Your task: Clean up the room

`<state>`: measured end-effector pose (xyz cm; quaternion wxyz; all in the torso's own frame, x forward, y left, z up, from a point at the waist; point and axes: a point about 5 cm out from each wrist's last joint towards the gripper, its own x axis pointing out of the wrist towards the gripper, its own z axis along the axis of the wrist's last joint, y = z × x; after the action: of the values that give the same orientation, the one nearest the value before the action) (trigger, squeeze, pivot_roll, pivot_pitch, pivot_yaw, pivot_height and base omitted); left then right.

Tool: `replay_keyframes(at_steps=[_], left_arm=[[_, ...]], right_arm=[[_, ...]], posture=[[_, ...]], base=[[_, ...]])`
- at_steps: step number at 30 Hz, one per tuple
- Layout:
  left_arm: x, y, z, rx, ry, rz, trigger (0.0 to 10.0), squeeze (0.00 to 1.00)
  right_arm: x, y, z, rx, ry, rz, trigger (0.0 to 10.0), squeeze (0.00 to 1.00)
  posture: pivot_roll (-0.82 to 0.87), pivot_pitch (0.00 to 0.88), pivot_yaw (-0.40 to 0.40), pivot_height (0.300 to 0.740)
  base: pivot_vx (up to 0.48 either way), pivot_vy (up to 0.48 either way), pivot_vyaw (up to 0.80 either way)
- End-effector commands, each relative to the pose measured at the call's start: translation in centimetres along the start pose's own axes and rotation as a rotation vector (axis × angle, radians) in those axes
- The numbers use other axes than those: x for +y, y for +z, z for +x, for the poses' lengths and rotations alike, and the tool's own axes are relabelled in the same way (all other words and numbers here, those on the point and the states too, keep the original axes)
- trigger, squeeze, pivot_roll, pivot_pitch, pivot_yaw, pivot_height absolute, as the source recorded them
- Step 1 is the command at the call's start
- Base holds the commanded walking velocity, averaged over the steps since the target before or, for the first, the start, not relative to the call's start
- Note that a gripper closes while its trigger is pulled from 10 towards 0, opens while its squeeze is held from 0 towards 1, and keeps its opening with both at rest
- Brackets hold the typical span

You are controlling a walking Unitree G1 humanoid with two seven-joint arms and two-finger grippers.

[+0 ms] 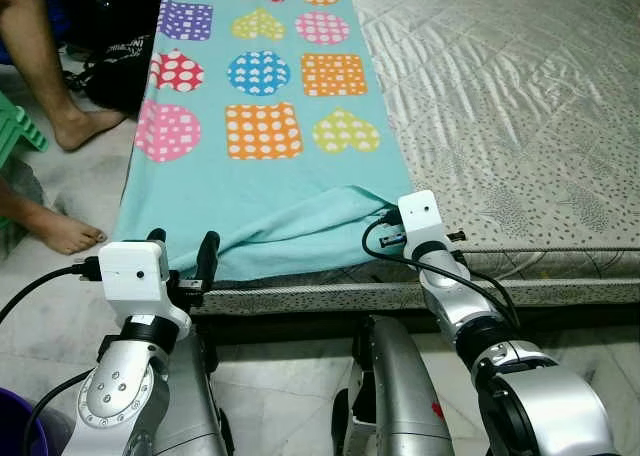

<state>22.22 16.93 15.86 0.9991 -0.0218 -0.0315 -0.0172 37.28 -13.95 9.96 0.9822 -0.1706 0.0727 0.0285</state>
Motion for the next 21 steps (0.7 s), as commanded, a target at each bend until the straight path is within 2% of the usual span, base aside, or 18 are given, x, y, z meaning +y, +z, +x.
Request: replay_keyframes(at_steps=[1, 8, 10, 12, 21], left_arm=[[0.0, -0.2, -0.1, 0.009, 0.002, -0.002, 10.0, 0.00], [0.1, -0.2, -0.1, 0.009, 0.002, -0.003, 10.0, 0.00], [0.2, -0.3, 0.5, 0.006, -0.004, -0.008, 10.0, 0.00], [0.2, -0.4, 0.8, 0.005, -0.007, -0.010, 10.0, 0.00], [0.3, -0.5, 0.8, 0.005, -0.003, -0.009, 10.0, 0.00]], right_arm=[[-0.1, -0.4, -0.1, 0.009, 0.000, 0.010, 0.0, 0.00], [-0.3, -0.4, -0.2, 0.006, 0.008, 0.028, 0.0, 0.00], [-2.7, -0.7, -0.5, -0.039, 0.119, 0.175, 0.0, 0.00], [-3.6, -0.7, -0.8, -0.072, 0.165, 0.224, 0.0, 0.00], [-3.4, -0.5, -0.8, -0.086, 0.207, 0.220, 0.0, 0.00]], posture=[[0.20, 0.212, -0.115, 0.504], [0.20, 0.212, -0.112, 0.504], [0.16, 0.199, -0.088, 0.504], [0.16, 0.199, -0.088, 0.504], [0.16, 0.196, -0.091, 0.504]], base=[[0.000, 0.000, 0.00], [0.000, 0.000, 0.00], [0.000, 0.000, 0.00], [0.000, 0.000, 0.00], [0.000, 0.000, 0.00]])
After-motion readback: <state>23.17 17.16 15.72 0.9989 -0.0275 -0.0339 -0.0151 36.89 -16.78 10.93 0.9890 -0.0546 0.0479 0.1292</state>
